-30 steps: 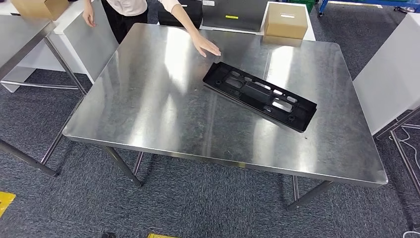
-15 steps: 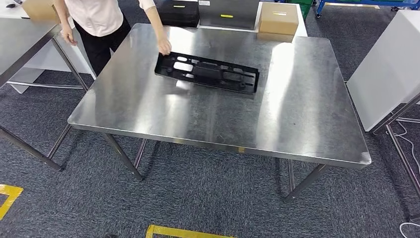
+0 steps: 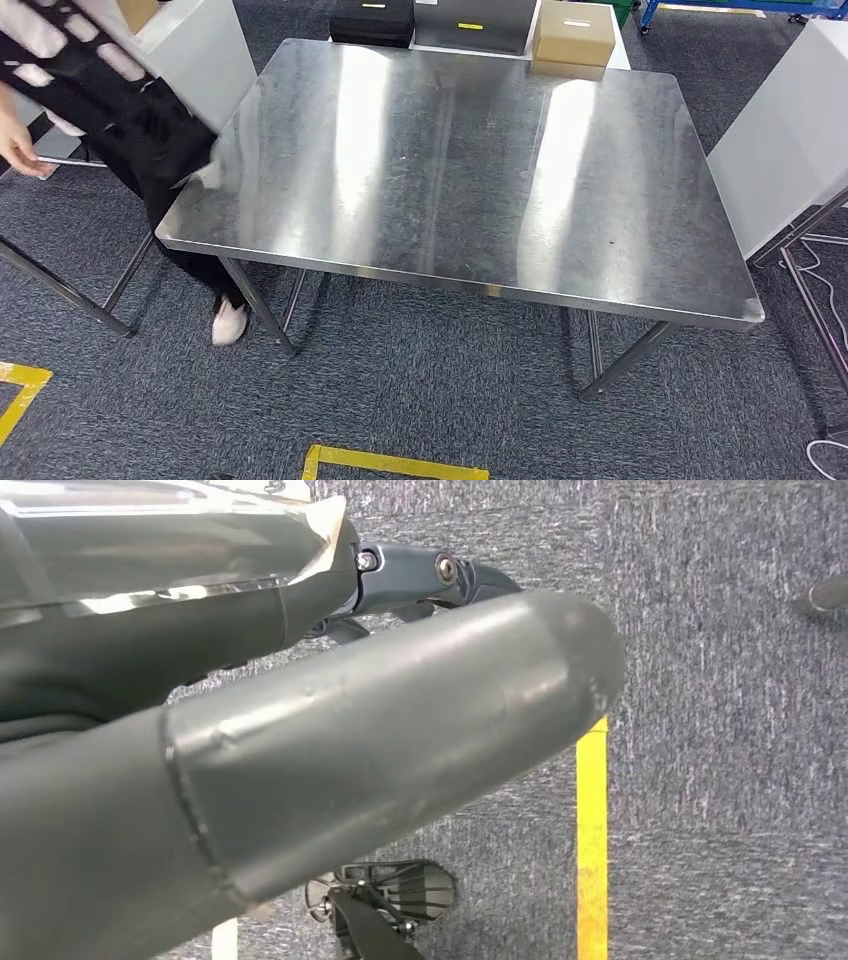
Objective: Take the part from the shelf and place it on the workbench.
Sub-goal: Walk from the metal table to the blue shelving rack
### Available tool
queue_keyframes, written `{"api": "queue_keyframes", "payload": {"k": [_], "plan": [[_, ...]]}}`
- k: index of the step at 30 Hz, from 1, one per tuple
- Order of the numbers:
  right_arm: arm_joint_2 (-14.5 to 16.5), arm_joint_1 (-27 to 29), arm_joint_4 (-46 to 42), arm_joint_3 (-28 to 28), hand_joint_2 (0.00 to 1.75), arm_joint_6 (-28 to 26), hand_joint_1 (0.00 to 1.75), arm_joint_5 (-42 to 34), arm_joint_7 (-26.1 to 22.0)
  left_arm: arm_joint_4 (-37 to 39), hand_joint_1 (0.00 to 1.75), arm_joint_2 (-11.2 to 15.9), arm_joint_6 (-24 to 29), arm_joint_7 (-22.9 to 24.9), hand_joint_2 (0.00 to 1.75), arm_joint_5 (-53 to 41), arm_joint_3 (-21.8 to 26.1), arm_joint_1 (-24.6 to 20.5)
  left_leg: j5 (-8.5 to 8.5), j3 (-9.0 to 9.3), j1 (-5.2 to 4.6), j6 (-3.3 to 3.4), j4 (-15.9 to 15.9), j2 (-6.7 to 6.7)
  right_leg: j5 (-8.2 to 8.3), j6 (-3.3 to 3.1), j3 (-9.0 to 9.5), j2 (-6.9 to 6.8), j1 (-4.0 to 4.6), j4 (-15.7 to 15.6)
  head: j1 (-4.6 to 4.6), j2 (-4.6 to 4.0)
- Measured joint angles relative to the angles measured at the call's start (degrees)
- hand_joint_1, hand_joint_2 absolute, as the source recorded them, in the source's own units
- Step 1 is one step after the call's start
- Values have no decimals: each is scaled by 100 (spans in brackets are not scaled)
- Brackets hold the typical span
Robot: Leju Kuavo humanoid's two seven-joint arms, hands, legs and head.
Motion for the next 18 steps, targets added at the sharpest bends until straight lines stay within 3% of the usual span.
{"api": "queue_keyframes", "payload": {"k": [4,6,8,10,11,12,13,15,16,18], "plan": [[-2,0,0,0,175,1,0,18,0,0,0,0,2,-11,0,2,0,18,43,-57,-26,83,14,-2,56,84,-33,-1,-28,-20,-2,0],[-7,2,0,0,175,1,0,19,1,0,0,-6,4,-15,0,2,1,21,97,-67,10,154,-30,13,-9,98,-91,5,-30,86,0,0],[-16,4,0,0,175,1,0,15,1,0,0,-14,8,-21,0,4,2,23,145,-96,49,216,-61,49,-303,50,-340,21,-29,604,21,0],[-25,9,0,0,175,0,0,7,0,0,0,-18,11,-28,0,7,2,32,167,-144,44,234,-59,99,-663,12,-710,37,-19,1410,38,0],[-30,14,0,0,175,0,0,3,0,0,0,-21,12,-30,0,9,2,37,175,-161,37,233,-57,129,-749,20,-821,42,-15,1674,37,0],[-34,21,0,0,175,0,0,2,0,0,0,-25,13,-32,0,9,2,41,181,-171,30,229,-55,162,-740,45,-820,44,-11,1722,37,0],[-40,27,0,0,175,0,0,0,0,0,0,-30,14,-34,0,9,2,42,185,-172,26,222,-54,198,-637,80,-693,39,-8,1515,37,0],[-51,24,0,1,175,0,0,-3,0,0,0,-38,16,-40,0,9,2,42,187,-160,15,195,-50,280,-331,119,-247,-94,5,673,39,0],[-54,14,0,1,175,0,0,-5,0,0,0,-40,16,-43,0,9,2,42,185,-155,4,167,-45,322,-208,93,-72,-163,27,310,35,0],[-55,1,0,2,175,3,0,-8,0,0,0,-42,16,-46,0,9,2,41,186,-150,-13,101,-33,401,-101,-16,34,-226,72,-1,23,0]]}}
